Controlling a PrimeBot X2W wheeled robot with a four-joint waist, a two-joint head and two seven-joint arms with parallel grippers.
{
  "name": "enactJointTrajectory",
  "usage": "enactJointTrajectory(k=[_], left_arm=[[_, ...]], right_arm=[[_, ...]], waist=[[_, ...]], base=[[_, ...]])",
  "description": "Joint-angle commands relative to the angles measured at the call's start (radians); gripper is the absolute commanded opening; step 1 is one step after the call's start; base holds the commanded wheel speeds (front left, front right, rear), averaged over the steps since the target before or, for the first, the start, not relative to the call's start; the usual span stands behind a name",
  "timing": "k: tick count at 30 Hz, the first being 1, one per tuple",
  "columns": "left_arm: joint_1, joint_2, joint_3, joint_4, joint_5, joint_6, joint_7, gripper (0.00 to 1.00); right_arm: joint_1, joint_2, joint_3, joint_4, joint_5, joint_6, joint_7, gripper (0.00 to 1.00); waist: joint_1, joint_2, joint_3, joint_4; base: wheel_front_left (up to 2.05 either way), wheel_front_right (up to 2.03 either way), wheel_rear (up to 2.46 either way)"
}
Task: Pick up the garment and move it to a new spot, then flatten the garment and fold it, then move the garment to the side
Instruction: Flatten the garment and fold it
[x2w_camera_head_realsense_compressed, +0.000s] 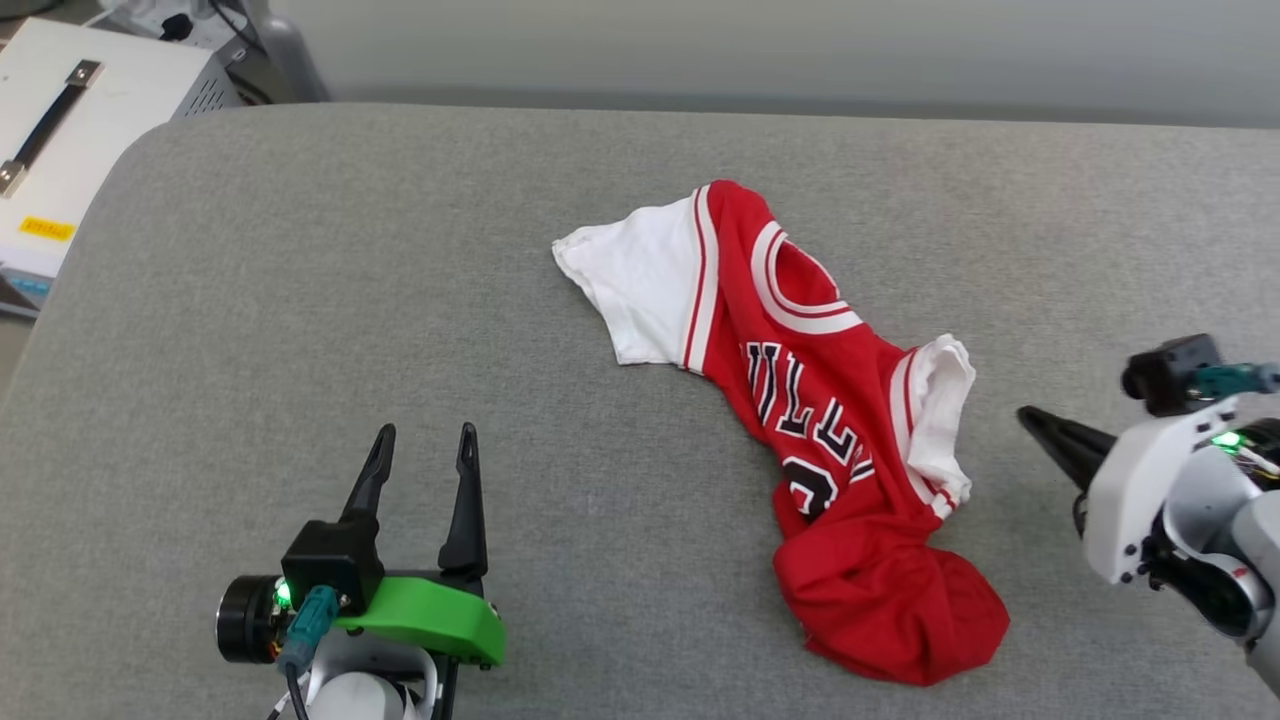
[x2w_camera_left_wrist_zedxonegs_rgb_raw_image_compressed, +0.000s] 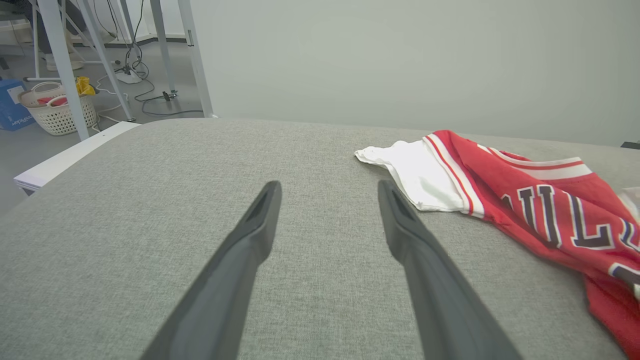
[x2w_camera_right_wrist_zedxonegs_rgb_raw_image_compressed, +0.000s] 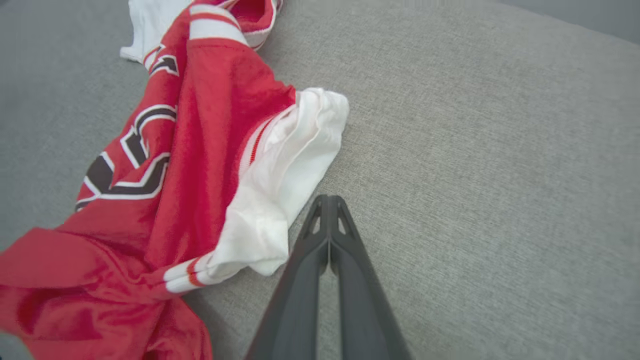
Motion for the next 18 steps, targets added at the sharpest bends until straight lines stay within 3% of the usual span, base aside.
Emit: enactJointTrajectory(k=[1, 16, 17, 18], left_arm=[[0.012, -0.004, 0.002, -0.004, -0.002, 0.007, -0.006, 1.00], [0.012, -0.004, 0.005, -0.007, -0.003, 0.005, -0.006, 1.00], [0.013, -0.004, 0.004, -0.006, -0.004, 0.005, -0.006, 1.00], [0.015, -0.004, 0.004, -0.006, -0.004, 0.006, -0.006, 1.00]], right_arm=[[0.026, -0.003, -0.031, 0.004, 0.016, -0.001, -0.022, 0.00], [0.188, 0.034, -0.324, 0.161, -0.006, -0.001, -0.197, 0.00], [0.195, 0.042, -0.341, 0.172, -0.017, -0.001, -0.216, 0.28], [0.199, 0.051, -0.358, 0.180, -0.027, -0.001, -0.234, 0.82]], waist=[[0.0000, 0.0000, -0.016, -0.021], [0.0000, 0.0000, 0.000, -0.021], [0.0000, 0.0000, -0.002, -0.021], [0.0000, 0.0000, -0.004, -0.021]], base=[[0.00, 0.00, 0.00], [0.00, 0.00, 0.00], [0.00, 0.00, 0.00], [0.00, 0.00, 0.00]])
